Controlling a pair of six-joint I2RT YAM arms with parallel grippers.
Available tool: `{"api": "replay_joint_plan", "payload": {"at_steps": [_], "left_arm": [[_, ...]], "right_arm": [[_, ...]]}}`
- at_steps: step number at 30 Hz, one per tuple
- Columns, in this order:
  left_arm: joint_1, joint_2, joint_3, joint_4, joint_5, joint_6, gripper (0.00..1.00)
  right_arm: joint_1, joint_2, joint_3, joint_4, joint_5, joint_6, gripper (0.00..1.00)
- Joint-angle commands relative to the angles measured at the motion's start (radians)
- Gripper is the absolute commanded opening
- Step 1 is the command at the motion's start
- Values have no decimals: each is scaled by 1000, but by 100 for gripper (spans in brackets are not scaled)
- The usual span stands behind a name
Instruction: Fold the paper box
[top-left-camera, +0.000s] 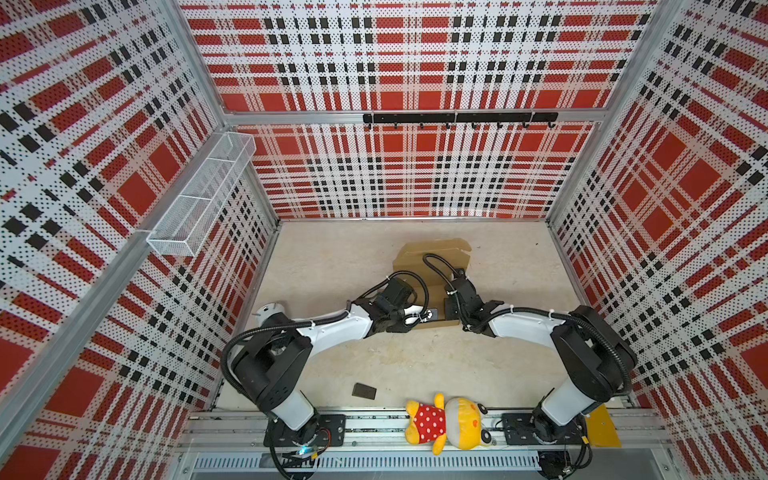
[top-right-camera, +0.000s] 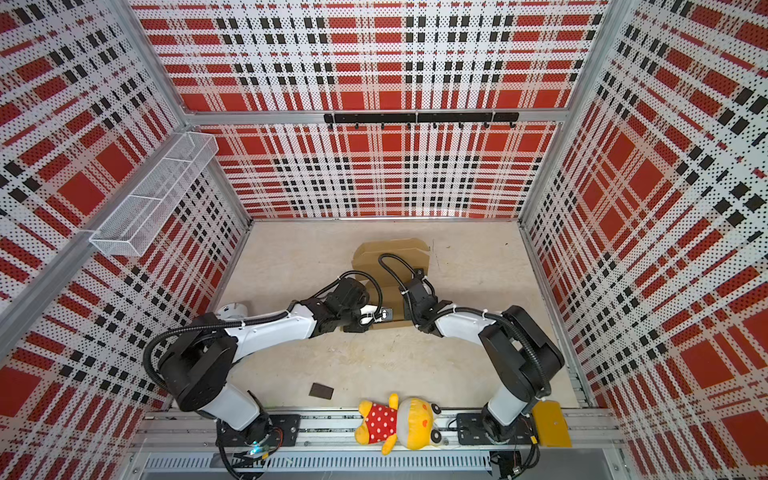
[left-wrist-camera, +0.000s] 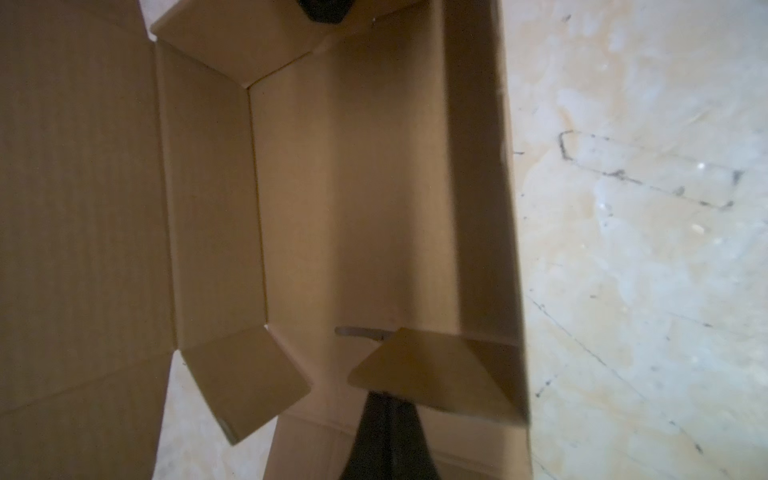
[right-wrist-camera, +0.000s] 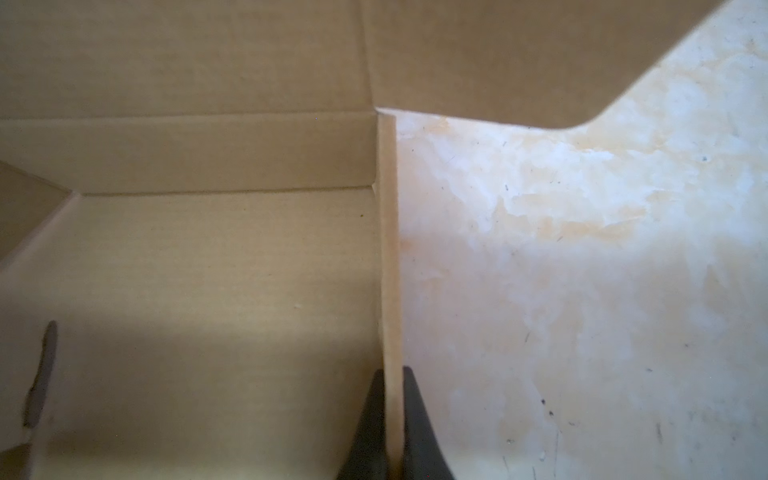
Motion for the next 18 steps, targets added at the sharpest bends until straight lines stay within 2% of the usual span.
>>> {"api": "replay_joint_plan", "payload": {"at_steps": [1, 18], "left_arm": [[-8, 30, 38, 36, 52, 46, 0], [-56, 78, 38, 66, 159, -24, 0]], "right_arm": [[5, 10, -1, 46, -10, 26, 0], [5, 16, 7, 45, -14, 27, 0]]}}
